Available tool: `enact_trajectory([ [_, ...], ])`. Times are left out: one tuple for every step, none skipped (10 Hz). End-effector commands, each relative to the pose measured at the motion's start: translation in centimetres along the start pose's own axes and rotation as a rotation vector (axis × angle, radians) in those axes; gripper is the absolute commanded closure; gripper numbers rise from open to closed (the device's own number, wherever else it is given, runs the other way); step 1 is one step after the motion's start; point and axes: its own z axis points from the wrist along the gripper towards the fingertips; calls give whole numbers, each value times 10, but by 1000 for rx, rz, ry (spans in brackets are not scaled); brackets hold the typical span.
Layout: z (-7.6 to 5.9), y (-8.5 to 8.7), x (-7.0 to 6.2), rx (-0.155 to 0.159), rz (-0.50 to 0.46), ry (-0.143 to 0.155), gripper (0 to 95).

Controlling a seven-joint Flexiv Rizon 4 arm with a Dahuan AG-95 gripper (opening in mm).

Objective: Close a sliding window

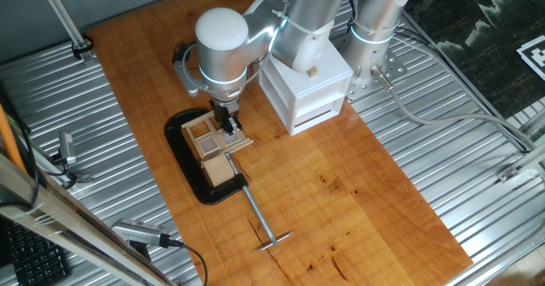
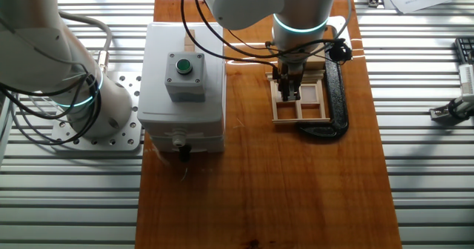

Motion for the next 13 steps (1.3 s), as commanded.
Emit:
enact_trajectory([
  [3, -1, 0, -2, -4, -2, 950],
  [3, -1, 0, -4, -6, -2, 950],
  [4, -1, 0, -11, -8, -4, 950],
  [4, -1, 0, -11, -9, -3, 950],
  [4, -2, -1, -9, -12, -4, 950],
  [5, -2, -1, -8, -14, -6, 950],
  [5, -2, -1, -8, -15, -6, 950],
  [6, -2, -1, -7, -16, -6, 950],
  [6, -3, -1, -8, -17, -6, 950],
  [6, -3, -1, -8, -17, -7, 950],
  [6, -3, -1, -8, -17, -6, 950],
  [5, -3, -1, -8, -18, -6, 950],
  [5, -5, -1, -9, -21, -6, 950],
])
